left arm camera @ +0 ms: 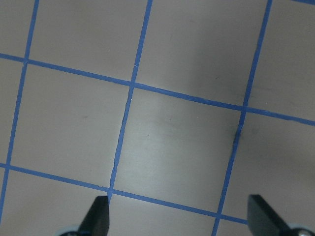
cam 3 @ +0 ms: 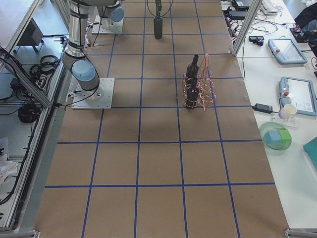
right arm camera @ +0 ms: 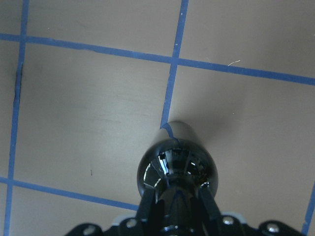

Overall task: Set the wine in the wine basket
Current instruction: 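Lower the right gripper and grasp the dark bottle's neck, then lift the dark bottle with the right gripper and carry it to the basket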

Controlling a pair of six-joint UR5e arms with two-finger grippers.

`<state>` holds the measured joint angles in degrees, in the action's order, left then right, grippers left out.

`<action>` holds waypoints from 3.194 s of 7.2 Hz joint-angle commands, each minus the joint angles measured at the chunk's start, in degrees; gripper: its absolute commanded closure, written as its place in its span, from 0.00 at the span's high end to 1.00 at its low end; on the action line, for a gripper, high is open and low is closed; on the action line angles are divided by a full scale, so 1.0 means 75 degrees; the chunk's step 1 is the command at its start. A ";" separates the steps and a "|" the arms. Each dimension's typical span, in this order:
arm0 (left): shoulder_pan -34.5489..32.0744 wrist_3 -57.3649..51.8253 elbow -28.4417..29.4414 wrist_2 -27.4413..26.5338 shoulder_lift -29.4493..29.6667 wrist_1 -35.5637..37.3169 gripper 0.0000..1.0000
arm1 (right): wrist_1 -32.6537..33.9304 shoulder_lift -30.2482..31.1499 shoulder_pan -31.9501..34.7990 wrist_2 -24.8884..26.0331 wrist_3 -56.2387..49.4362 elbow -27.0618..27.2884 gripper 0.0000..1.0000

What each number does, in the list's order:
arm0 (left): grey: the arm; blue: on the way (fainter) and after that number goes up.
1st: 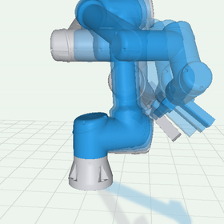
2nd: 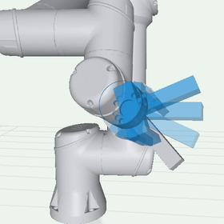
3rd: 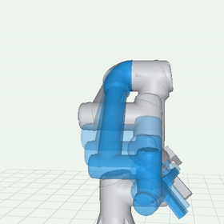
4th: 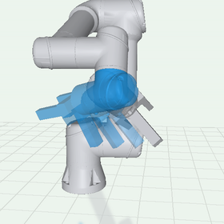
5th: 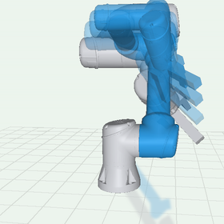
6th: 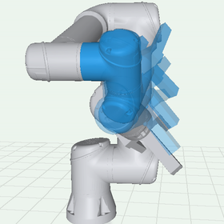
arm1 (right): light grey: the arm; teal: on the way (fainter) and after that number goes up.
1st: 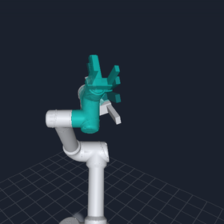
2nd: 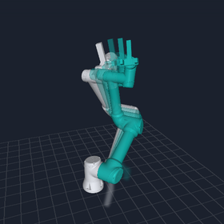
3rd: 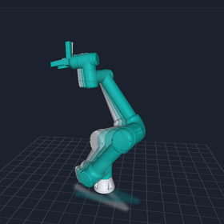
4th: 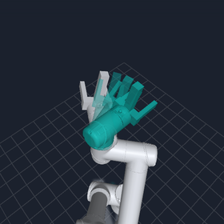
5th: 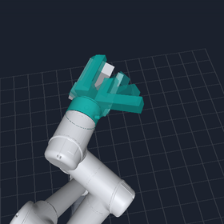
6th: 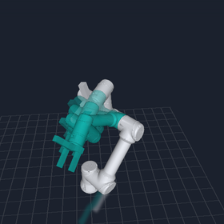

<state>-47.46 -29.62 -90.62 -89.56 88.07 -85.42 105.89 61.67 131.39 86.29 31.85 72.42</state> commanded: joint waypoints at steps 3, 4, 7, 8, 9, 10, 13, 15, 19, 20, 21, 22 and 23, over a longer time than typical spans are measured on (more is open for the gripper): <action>-0.0023 0.0023 0.0012 0.0012 -0.0023 -0.0001 1.00 | -0.0021 0.0038 -0.0023 0.0083 -0.0226 0.0000 0.00; -0.0105 0.0024 0.0012 0.0337 -0.0081 -0.0047 1.00 | -0.0126 0.0108 -0.0174 0.0096 -0.0459 0.0000 0.00; -0.0969 0.0291 0.0362 0.0223 -0.0175 -0.0362 1.00 | -0.0944 0.0809 -0.0993 0.0096 -0.1723 0.0012 0.00; -0.1425 0.0827 0.0503 -0.0067 -0.0280 -0.0584 1.00 | -0.1272 0.1148 -0.1402 0.0108 -0.2319 0.0035 0.00; -0.2045 0.1656 0.0539 -0.0117 -0.0420 -0.1028 1.00 | -0.1785 0.1534 -0.1940 0.0119 -0.3021 0.0105 0.00; -0.2677 0.2499 0.0539 -0.0117 -0.0549 -0.1252 1.00 | -0.2185 0.2072 -0.2502 0.0375 -0.3817 0.0373 0.00; -0.4902 0.4783 0.0504 -0.0469 -0.0458 -0.1243 1.00 | -0.3404 0.3234 -0.4376 0.0459 -0.5471 0.0610 0.00; -0.6275 0.5788 0.0399 -0.0562 -0.0154 -0.0534 1.00 | -0.3828 0.3809 -0.5444 0.0951 -0.6691 0.0598 0.00; -0.6645 0.5883 0.0129 -0.0551 0.0070 0.0175 1.00 | -0.3620 0.3801 -0.7309 0.1164 -0.8544 0.0598 0.00; -0.6563 0.5489 0.0210 -0.0516 0.0059 0.0175 1.00 | -0.3340 0.3707 -0.7347 0.1151 -0.8559 0.0598 0.00; -0.6331 0.4580 0.0316 -0.0411 0.0035 0.0152 1.00 | -0.3082 0.3451 -0.7359 0.0872 -0.8478 0.0598 0.00; -0.6003 0.4431 0.0433 -0.0282 0.0035 -0.0057 1.00 | -0.2743 0.3217 -0.7371 0.0742 -0.8454 0.0610 0.00; -0.5849 0.4430 0.0515 -0.0072 0.0012 -0.0326 1.00 | -0.2496 0.3075 -0.7359 0.0659 -0.8419 0.0610 0.00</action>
<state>-93.18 4.80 -87.61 -91.71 88.32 -85.82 84.64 86.35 76.22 92.27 -31.58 76.96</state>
